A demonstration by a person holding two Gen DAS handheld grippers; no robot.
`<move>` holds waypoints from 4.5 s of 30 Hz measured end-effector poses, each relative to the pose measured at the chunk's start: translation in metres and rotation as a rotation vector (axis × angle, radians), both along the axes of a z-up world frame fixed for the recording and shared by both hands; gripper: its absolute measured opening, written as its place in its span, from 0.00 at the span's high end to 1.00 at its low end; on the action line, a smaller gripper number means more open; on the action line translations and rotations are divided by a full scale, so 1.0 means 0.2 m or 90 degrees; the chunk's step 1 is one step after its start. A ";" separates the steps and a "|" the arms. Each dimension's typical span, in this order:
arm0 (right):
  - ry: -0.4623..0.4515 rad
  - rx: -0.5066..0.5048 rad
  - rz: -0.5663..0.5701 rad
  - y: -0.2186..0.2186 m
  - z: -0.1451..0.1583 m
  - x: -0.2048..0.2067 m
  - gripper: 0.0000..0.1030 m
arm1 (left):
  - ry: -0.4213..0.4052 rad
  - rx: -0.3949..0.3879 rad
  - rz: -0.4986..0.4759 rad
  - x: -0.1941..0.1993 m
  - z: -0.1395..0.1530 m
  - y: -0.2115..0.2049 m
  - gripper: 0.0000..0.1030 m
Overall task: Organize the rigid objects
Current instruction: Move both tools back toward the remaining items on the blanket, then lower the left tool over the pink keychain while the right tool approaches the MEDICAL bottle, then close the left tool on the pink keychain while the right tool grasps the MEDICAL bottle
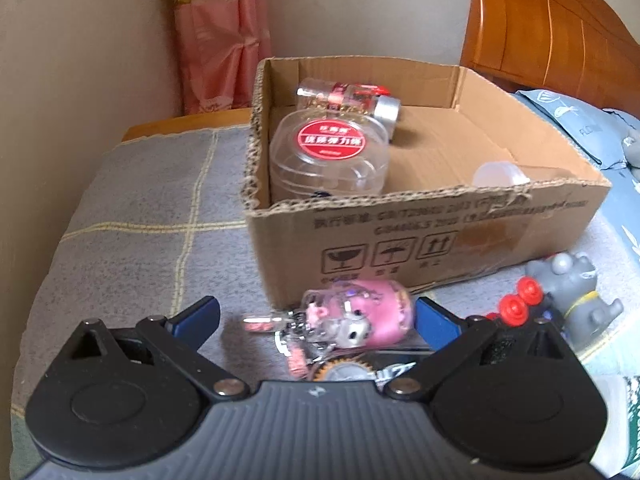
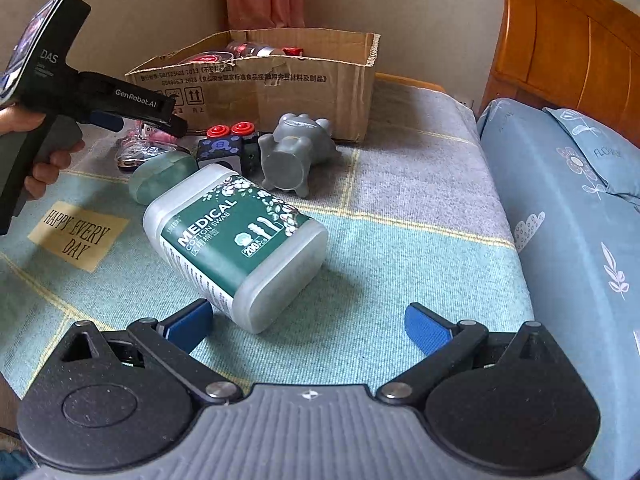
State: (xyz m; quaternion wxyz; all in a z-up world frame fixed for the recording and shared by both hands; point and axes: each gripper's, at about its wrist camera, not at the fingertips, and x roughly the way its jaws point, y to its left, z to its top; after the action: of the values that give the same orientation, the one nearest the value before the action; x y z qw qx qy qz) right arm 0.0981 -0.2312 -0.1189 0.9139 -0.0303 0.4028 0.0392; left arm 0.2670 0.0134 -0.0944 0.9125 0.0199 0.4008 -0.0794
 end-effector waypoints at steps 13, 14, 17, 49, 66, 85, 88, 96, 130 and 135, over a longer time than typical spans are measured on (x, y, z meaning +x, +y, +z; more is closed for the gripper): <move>-0.015 0.000 -0.039 -0.08 -0.01 0.06 0.00 | -0.019 -0.005 0.013 -0.08 0.00 0.02 0.22; -0.016 0.000 -0.039 -0.08 -0.02 0.06 0.00 | -0.021 -0.007 0.017 -0.09 0.00 0.01 0.26; -0.018 0.000 -0.036 -0.08 -0.01 0.06 0.00 | -0.030 0.009 0.024 -0.11 0.01 -0.03 0.33; -0.039 0.003 -0.013 -0.08 -0.03 0.07 0.00 | -0.032 0.014 0.088 -0.17 0.00 -0.11 0.45; -0.033 0.001 -0.016 -0.08 -0.03 0.06 0.00 | 0.019 0.018 0.016 -0.40 0.03 0.20 0.45; -0.034 0.002 -0.004 -0.06 -0.03 0.04 0.00 | 0.035 -0.087 0.110 -0.43 0.00 0.21 0.17; -0.036 0.002 0.000 -0.06 -0.03 0.04 0.00 | 0.031 -0.094 0.100 -0.38 0.00 0.20 0.17; -0.019 0.007 0.019 -0.04 -0.01 0.05 0.00 | 0.014 -0.065 0.079 -0.45 0.00 0.22 0.28; 0.016 0.009 0.076 0.21 0.04 0.39 0.11 | -0.019 0.003 -0.037 -0.44 -0.02 0.22 0.52; 0.015 -0.010 0.110 0.22 0.05 0.37 0.12 | -0.005 0.011 -0.054 -0.44 -0.01 0.22 0.52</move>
State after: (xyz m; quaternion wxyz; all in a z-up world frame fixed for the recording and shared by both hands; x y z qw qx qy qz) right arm 0.1715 -0.1880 -0.1090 0.9021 -0.0715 0.4096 0.1153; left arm 0.1788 0.0583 -0.0957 0.9097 0.0449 0.3967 -0.1143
